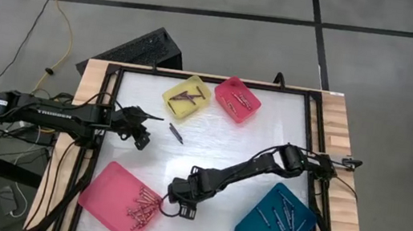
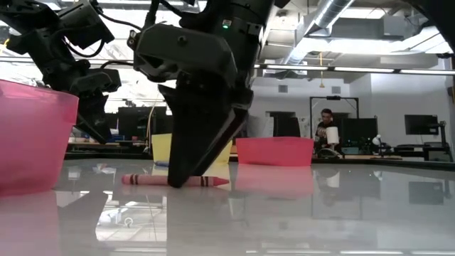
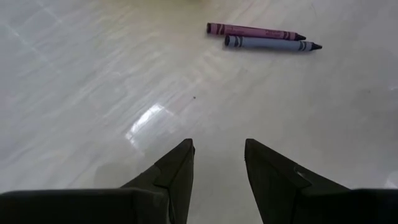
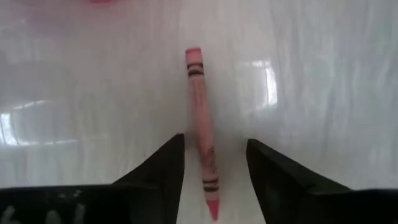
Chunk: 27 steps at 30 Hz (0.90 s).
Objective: Sort crayons
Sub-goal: Put the pink crayon into the red bin
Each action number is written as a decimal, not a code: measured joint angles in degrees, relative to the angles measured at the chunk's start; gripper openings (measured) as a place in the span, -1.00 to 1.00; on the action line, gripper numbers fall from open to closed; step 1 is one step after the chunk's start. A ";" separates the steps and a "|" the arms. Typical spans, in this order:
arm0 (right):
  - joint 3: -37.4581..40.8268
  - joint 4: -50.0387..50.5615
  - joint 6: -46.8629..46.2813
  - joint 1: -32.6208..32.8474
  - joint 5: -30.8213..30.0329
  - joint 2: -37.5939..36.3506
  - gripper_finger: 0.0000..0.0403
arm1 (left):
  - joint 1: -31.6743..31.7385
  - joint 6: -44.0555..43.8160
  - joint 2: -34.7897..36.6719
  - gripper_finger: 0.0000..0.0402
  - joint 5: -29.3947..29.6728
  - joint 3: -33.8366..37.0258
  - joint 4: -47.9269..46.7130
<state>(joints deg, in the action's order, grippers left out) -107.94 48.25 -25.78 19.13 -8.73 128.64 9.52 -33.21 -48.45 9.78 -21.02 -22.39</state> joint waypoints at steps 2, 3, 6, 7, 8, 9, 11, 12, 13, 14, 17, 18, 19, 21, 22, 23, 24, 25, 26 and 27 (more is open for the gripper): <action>0.00 1.05 -0.38 -0.32 0.22 0.00 -0.16 | -0.02 0.00 0.02 -0.34 0.17 0.00 0.02; 0.00 1.38 -0.31 -0.40 0.34 0.00 -0.21 | -0.02 0.00 0.02 -0.34 0.48 0.00 0.00; 0.02 1.51 0.30 -0.43 0.31 0.00 -0.38 | -0.02 -0.02 0.02 -0.34 1.21 0.00 0.00; 0.02 1.60 0.28 -0.41 0.20 0.00 -0.44 | 0.00 0.00 0.02 -0.34 1.30 0.00 0.00; 0.04 1.66 0.28 -0.39 0.14 0.00 -0.51 | 0.00 0.00 0.02 -0.34 1.40 0.00 0.02; 0.07 1.69 0.28 -0.41 0.09 0.00 -0.57 | -0.02 0.00 0.02 -0.34 1.41 0.00 0.00; 0.07 1.79 0.28 -0.46 0.06 0.00 -0.70 | -0.02 0.00 0.01 -0.34 1.40 0.00 0.00; 0.07 1.84 0.27 -0.47 0.02 0.00 -0.77 | -0.01 0.00 0.02 -0.34 1.40 0.00 0.01; 0.09 1.84 0.21 -0.47 0.00 0.00 -0.84 | -0.01 0.00 0.02 -0.34 1.40 0.00 0.00; 0.09 1.85 -0.02 -0.47 0.02 0.00 -0.90 | -0.01 0.00 0.02 -0.34 1.40 0.00 0.00; 0.09 1.79 -0.70 -0.53 0.49 0.00 -0.96 | 0.00 0.00 0.01 -0.34 1.40 0.00 0.00; 0.09 1.82 -1.26 -0.62 0.64 0.00 -0.95 | -0.02 0.00 0.02 -0.34 1.40 0.00 0.00; 0.09 1.88 -1.72 -0.78 0.84 -0.01 -0.95 | -0.02 0.00 0.02 -0.34 1.40 0.00 0.00; 0.07 2.00 -2.94 -1.01 1.17 -0.11 -0.96 | -0.02 0.00 0.02 -0.34 1.40 0.00 0.00; -0.25 2.39 -3.18 -1.28 1.36 -0.11 -0.97 | -0.01 0.00 0.02 -0.34 1.40 0.00 0.00; -0.90 3.14 -3.14 -1.44 1.45 -0.12 -0.98 | -0.02 0.00 0.02 -0.34 1.39 0.00 0.00; -1.58 3.98 -2.85 -1.61 1.53 -0.34 -0.98 | -0.01 0.00 0.02 -0.34 1.38 0.00 0.00; -2.23 4.63 -2.32 -1.95 1.67 -0.34 -0.99 | 0.00 0.00 0.02 -0.34 1.38 0.00 0.00; -2.82 5.22 -1.76 -2.34 1.78 -0.33 -0.98 | -0.02 0.00 0.01 -0.34 1.38 0.00 0.00; -3.41 6.19 -1.21 -2.85 1.68 -0.36 -0.98 | 0.00 0.00 0.02 -0.34 1.38 0.00 0.00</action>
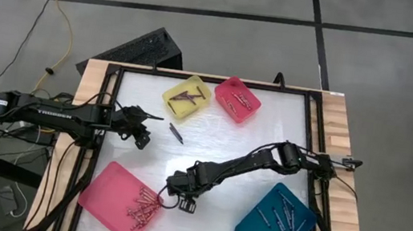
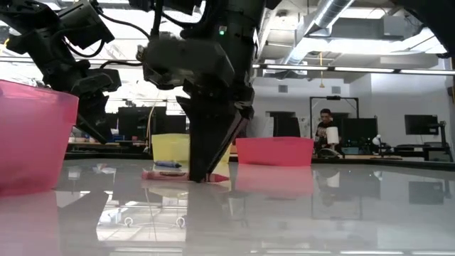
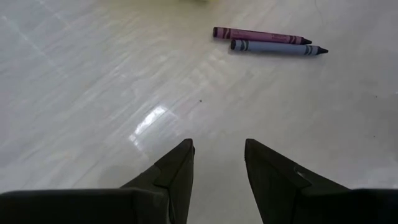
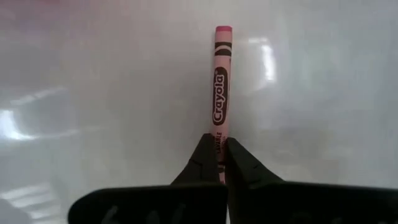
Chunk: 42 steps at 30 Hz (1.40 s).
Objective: Sort crayons
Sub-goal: Put the pink crayon into the red bin
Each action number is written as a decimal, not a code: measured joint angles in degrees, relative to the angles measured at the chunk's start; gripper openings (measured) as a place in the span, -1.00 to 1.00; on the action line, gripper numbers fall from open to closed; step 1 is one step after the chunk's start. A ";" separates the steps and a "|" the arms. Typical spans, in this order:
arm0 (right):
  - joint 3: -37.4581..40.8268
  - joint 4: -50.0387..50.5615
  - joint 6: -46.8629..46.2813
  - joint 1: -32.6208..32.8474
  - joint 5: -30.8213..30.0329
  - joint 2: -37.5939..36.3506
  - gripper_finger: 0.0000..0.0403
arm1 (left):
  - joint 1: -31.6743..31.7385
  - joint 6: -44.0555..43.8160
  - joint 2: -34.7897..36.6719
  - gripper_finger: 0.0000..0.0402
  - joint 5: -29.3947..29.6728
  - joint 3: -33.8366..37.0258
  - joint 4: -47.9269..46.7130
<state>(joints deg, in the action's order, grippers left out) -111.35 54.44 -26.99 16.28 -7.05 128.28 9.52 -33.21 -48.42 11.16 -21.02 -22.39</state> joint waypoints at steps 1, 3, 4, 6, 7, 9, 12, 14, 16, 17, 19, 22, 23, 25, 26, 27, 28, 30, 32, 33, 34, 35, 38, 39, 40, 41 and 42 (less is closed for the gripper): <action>-0.56 1.21 0.51 -0.62 -0.19 -0.50 -0.98 | 0.00 0.00 0.00 -0.34 0.00 0.00 0.00; -1.74 3.02 1.40 -2.22 -0.49 -0.80 -0.98 | -0.01 0.00 0.00 -0.34 -0.02 0.00 0.00; -2.47 4.25 1.84 -3.18 -0.64 -1.16 -0.99 | 0.00 0.00 0.00 -0.34 -0.01 0.00 0.00; -3.26 6.65 3.18 -5.17 -0.92 -2.45 -0.99 | 0.00 -0.18 0.00 -0.34 -0.30 0.00 -0.02; -3.42 7.32 3.57 -6.24 -1.02 -2.98 -0.99 | 0.00 -0.45 0.00 -0.34 -0.44 0.00 -0.02; -3.46 8.75 5.02 -8.43 -2.02 -5.04 -0.99 | -0.02 -0.50 -0.02 -0.34 -0.78 0.00 -0.02; -3.49 10.77 7.72 -12.08 -4.63 -8.25 -0.99 | 0.00 -0.50 -0.02 -0.34 -0.87 0.00 -0.05; -3.49 12.60 10.15 -14.72 -6.88 -10.83 -0.99 | 0.00 -0.68 0.00 -0.34 -0.85 0.00 -0.02; -3.49 14.71 12.90 -17.68 -9.42 -13.39 -0.99 | 0.00 -0.57 -0.02 -0.34 -0.85 0.00 -0.02; -3.49 15.65 14.12 -19.33 -10.21 -14.70 -0.99 | 0.00 -0.55 0.00 -0.34 -0.84 0.00 0.11; -3.52 16.65 15.92 -23.00 -10.38 -17.19 -0.99 | 0.00 -0.68 -0.02 -0.34 -0.83 0.00 0.17; -3.39 17.57 17.30 -28.78 -10.43 -20.46 -0.99 | 0.00 -1.95 -0.02 -0.34 -0.79 0.00 0.40; -2.73 17.28 17.45 -30.62 -10.57 -21.41 -0.99 | 0.00 -2.42 -0.02 -0.34 -0.75 0.00 0.37; -0.79 17.13 17.90 -34.16 -10.92 -23.14 -0.99 | 0.00 -3.24 -0.02 -0.34 -0.03 0.00 0.42; 0.34 17.33 18.08 -35.87 -10.97 -23.81 -0.99 | 0.00 -3.61 -0.02 -0.34 0.12 0.00 0.39; 1.77 17.29 18.11 -37.39 -10.98 -24.44 -0.99 | 0.00 -4.00 0.00 -0.34 0.24 0.00 0.43; 3.47 16.86 18.09 -38.92 -10.98 -25.07 -0.99 | 0.00 -4.37 -0.02 -0.34 0.64 0.00 0.42; 7.12 15.14 18.11 -41.32 -10.48 -26.08 -0.99 | 0.00 -5.33 -0.01 -0.34 0.88 0.00 0.42; 11.11 11.98 18.63 -43.12 -8.38 -26.80 -0.99 | 0.00 -6.06 -0.02 -0.34 1.35 0.00 0.41; 13.08 9.85 19.12 -43.77 -7.09 -27.08 -0.99 | 0.00 -6.43 -0.02 -0.34 1.56 0.00 0.43; 14.87 7.53 19.41 -44.34 -5.68 -27.25 -0.99 | 0.00 -6.74 -0.02 -0.34 1.86 0.00 0.42; 16.61 5.39 19.57 -44.78 -4.43 -27.39 -0.99 | 0.00 -7.12 -0.02 -0.34 2.19 0.00 0.41; 20.78 0.22 19.57 -45.46 -3.32 -27.42 -0.99 | 0.00 -8.35 0.00 -0.34 3.07 0.00 0.43; 21.97 -1.23 19.57 -45.64 -3.30 -27.42 -0.99 | 0.00 -8.55 -0.02 -0.34 3.17 0.00 0.42; 23.19 -2.81 19.55 -45.70 -3.28 -27.42 -0.99 | 0.00 -8.63 -0.02 -0.34 3.17 0.00 0.42; 24.62 -4.91 19.55 -45.86 -3.28 -27.46 -0.98 | 0.00 -8.66 -0.02 -0.34 3.17 0.00 0.43; 25.69 -6.26 19.48 -46.04 -3.14 -27.47 -0.98 | 0.00 -8.66 -0.02 -0.34 3.17 0.00 0.42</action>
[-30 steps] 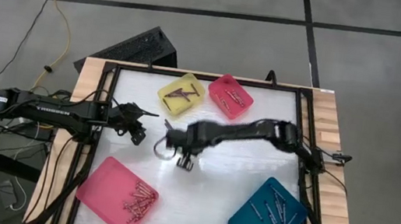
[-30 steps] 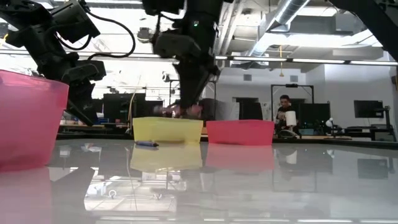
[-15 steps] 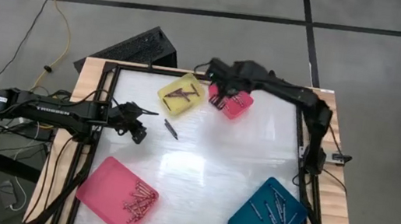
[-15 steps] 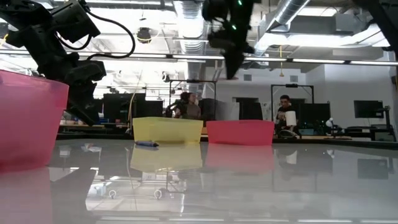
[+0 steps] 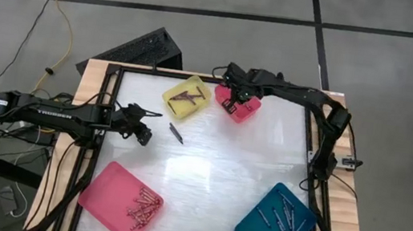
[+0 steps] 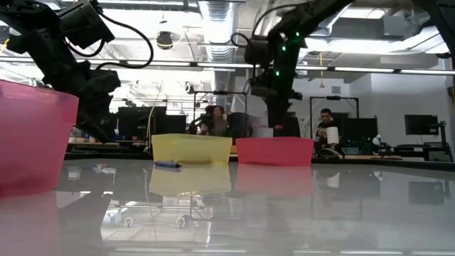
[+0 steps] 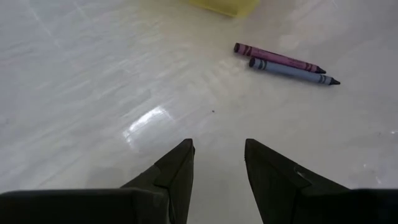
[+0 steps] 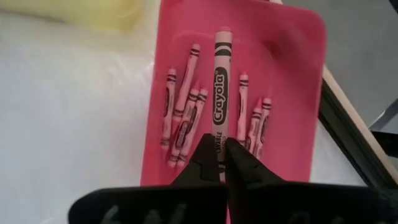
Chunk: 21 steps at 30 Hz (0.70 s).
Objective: Sort crayons
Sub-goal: Put the pink crayon into the red bin
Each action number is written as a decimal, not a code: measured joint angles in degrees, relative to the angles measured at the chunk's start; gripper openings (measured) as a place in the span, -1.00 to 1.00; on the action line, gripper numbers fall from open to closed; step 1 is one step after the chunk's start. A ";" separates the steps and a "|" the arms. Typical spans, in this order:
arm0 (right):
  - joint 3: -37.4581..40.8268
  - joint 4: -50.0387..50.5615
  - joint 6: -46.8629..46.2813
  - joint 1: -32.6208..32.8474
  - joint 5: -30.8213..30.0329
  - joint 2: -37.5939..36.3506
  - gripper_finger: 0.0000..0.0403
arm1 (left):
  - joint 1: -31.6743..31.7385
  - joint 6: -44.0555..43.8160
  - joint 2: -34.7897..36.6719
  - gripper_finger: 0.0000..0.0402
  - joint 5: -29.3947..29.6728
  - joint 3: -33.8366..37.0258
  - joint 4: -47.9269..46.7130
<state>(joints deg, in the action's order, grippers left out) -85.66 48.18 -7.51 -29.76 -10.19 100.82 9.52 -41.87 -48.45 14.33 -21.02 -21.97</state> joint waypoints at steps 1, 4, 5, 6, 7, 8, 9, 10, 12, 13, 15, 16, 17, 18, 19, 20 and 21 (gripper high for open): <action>0.96 -1.16 -0.20 -0.03 0.38 0.00 -0.98 | 0.00 -0.08 0.00 -0.34 0.00 0.00 -0.01; 3.89 -5.17 -1.62 -0.41 0.84 0.00 -0.97 | 0.00 -1.45 0.00 -0.34 0.35 0.00 0.02; 4.59 -5.90 -2.44 -0.47 0.88 -0.01 -0.97 | 0.00 -1.83 0.01 -0.34 0.76 0.00 0.02; 5.19 -6.52 -2.83 -0.69 0.90 -0.02 -0.97 | 0.00 -2.04 0.00 -0.34 1.06 0.00 0.02; 5.71 -7.24 -3.03 -0.78 0.96 -0.02 -0.96 | 0.00 -2.13 0.00 -0.34 1.21 0.00 0.02; 6.06 -7.65 -3.42 -0.85 0.96 0.00 -0.95 | 0.00 -2.16 0.00 -0.34 1.25 0.00 0.02; 6.28 -7.95 -3.75 -0.89 0.93 0.00 -0.92 | 0.00 -2.16 0.00 -0.34 1.31 0.00 0.04; 6.29 -7.95 -3.99 -1.08 0.92 -0.02 -0.89 | 0.00 -2.16 0.00 -0.34 1.36 0.00 0.04; 6.29 -8.08 -4.09 -1.21 0.94 -0.01 -0.81 | 0.00 -2.19 0.00 -0.34 1.36 0.00 0.04; 6.29 -8.06 -4.09 -1.31 0.94 -0.02 -0.77 | 0.00 -2.19 0.00 -0.34 1.36 0.00 0.04; 6.29 -8.04 -4.22 -1.53 0.94 -0.02 -0.69 | 0.00 -2.35 0.00 -0.34 1.36 0.00 0.02; 6.29 -8.00 -4.22 -1.64 0.91 -0.02 -0.65 | 0.00 -2.46 0.00 -0.34 1.36 0.00 0.04; 6.29 -7.96 -4.22 -1.69 0.91 -0.02 -0.62 | 0.00 -2.74 0.00 -0.34 1.36 0.00 0.04; 6.19 -7.83 -4.22 -1.77 0.94 -0.02 -0.59 | 0.00 -3.01 0.00 -0.34 1.36 0.00 0.02; 5.83 -7.43 -4.22 -1.87 0.96 -0.02 -0.56 | 0.00 -3.33 0.00 -0.34 1.36 0.00 0.03; 5.30 -7.16 -4.29 -1.88 1.23 -0.02 -0.54 | 0.00 -3.51 0.00 -0.34 1.36 0.00 0.02; 4.57 -6.98 -4.48 -1.90 1.81 -0.02 -0.52 | 0.00 -3.68 0.00 -0.34 1.36 0.00 0.02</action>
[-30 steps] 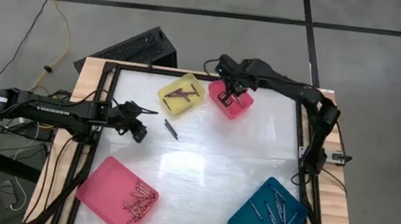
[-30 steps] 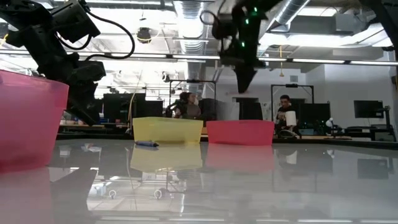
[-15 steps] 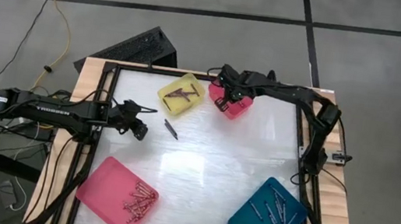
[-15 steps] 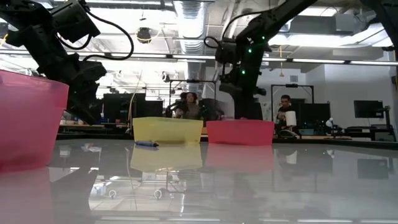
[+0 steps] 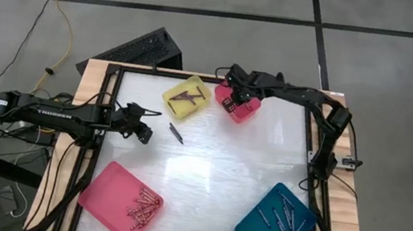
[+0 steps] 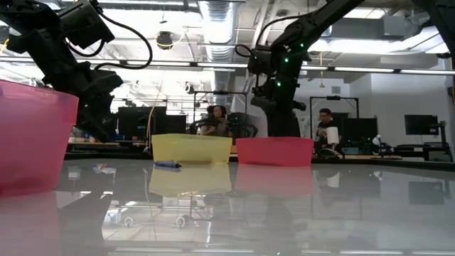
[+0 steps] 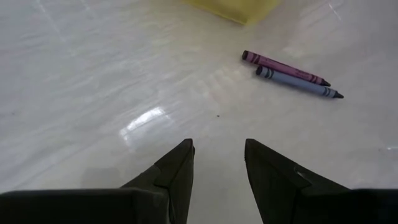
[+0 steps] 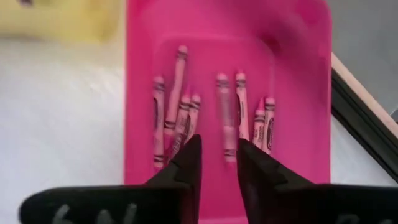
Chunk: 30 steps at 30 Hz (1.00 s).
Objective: Sort crayons
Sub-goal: Put the pink crayon into the red bin, then put the purple crayon into the yellow bin
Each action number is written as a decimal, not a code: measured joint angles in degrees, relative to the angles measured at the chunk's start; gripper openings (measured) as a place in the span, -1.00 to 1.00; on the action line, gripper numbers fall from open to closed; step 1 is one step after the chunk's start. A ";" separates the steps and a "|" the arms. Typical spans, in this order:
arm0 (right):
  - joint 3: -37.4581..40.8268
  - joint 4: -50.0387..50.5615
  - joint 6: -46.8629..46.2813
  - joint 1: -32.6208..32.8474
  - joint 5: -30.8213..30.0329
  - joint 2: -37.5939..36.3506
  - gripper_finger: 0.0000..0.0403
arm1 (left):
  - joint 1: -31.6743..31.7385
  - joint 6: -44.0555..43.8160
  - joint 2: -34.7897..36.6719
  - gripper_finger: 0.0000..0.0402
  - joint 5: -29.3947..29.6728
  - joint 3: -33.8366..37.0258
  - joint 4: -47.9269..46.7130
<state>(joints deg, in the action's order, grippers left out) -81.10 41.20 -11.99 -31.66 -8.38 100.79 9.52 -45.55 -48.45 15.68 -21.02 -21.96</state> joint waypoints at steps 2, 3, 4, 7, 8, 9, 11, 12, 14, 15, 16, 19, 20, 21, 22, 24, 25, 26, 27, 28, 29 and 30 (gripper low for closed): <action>-1.96 0.18 -0.04 0.29 2.78 -0.04 -0.50 | 0.00 -0.15 0.00 -0.34 -0.01 0.00 0.00; -3.10 0.12 -0.13 0.58 4.51 -0.28 -0.49 | 0.00 -0.16 0.00 -0.34 -0.08 0.00 0.00; -4.41 -0.15 -0.17 1.38 5.60 -0.37 -0.49 | 0.00 -0.16 0.00 -0.34 -0.22 0.00 0.00; -8.77 -0.75 -0.17 4.85 7.12 -0.57 -0.50 | 0.00 -0.16 0.01 -0.34 -0.24 0.00 0.00; -9.99 -1.09 -0.17 6.34 7.10 -0.57 -0.49 | 0.00 -0.16 0.00 -0.34 -0.24 0.00 0.00; -11.00 -1.46 -0.17 7.88 6.91 -0.55 -0.49 | 0.00 -0.16 0.00 -0.34 -0.26 0.00 -0.01; -12.06 -3.95 -0.20 11.16 5.19 -0.39 -0.49 | 0.00 -0.16 0.00 -0.34 -0.26 0.00 -0.02; -12.07 -5.74 -0.44 13.02 3.73 -0.35 -0.49 | 0.00 -0.16 0.01 -0.34 -0.32 0.00 -0.01; -12.07 -8.26 -1.47 16.36 -0.33 -0.27 -0.49 | 0.00 -0.16 0.00 -0.34 -0.87 0.00 -0.02; -12.07 -9.24 -1.64 18.00 -2.57 -0.22 -0.49 | 0.00 -0.07 0.00 -0.34 -1.29 0.00 -0.02; -12.07 -10.32 -1.64 19.57 -5.09 0.34 -0.49 | 0.00 0.34 0.01 -0.34 -1.75 0.00 -0.04; -12.07 -13.78 -2.70 23.56 -11.06 1.56 -0.49 | 0.00 1.91 0.01 -0.34 -3.04 0.00 -0.04; -12.07 -14.89 -3.03 24.51 -11.68 2.17 -0.49 | 0.00 2.22 0.00 -0.34 -3.23 0.00 -0.07; -12.07 -16.50 -3.35 25.31 -12.16 3.59 -0.49 | 0.00 2.39 0.00 -0.34 -3.28 0.00 -0.11; -12.07 -17.64 -4.08 26.08 -12.61 4.36 -0.49 | 0.00 2.68 0.00 -0.34 -3.30 0.00 -0.14; -12.06 -17.77 -5.25 27.10 -13.51 4.95 -0.49 | 0.00 3.29 0.02 -0.34 -3.34 0.00 -0.21; -12.03 -18.11 -6.04 27.46 -14.30 6.37 -0.49 | 0.00 3.78 0.02 -0.34 -3.34 0.00 -0.23; -12.03 -18.15 -7.10 27.79 -14.62 7.24 -0.49 | 0.00 4.39 0.01 -0.34 -3.34 0.00 -0.31; -12.03 -17.98 -8.02 27.90 -14.86 7.32 -0.49 | 0.00 4.81 0.02 -0.34 -3.35 0.00 -0.39; -12.03 -17.93 -8.74 27.91 -14.73 7.49 -0.49 | 0.00 5.20 0.02 -0.34 -3.37 0.00 -0.42; -12.03 -18.55 -9.13 27.91 -14.53 8.70 -0.49 | 0.00 5.49 0.02 -0.34 -3.36 0.00 -0.45; -12.03 -19.73 -9.60 27.92 -14.26 9.95 -0.49 | 0.00 5.82 0.02 -0.34 -3.37 0.00 -0.59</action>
<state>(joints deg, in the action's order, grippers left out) -93.12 21.48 -21.58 -3.74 -22.64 110.74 9.52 -39.74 -48.42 12.32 -21.02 -22.54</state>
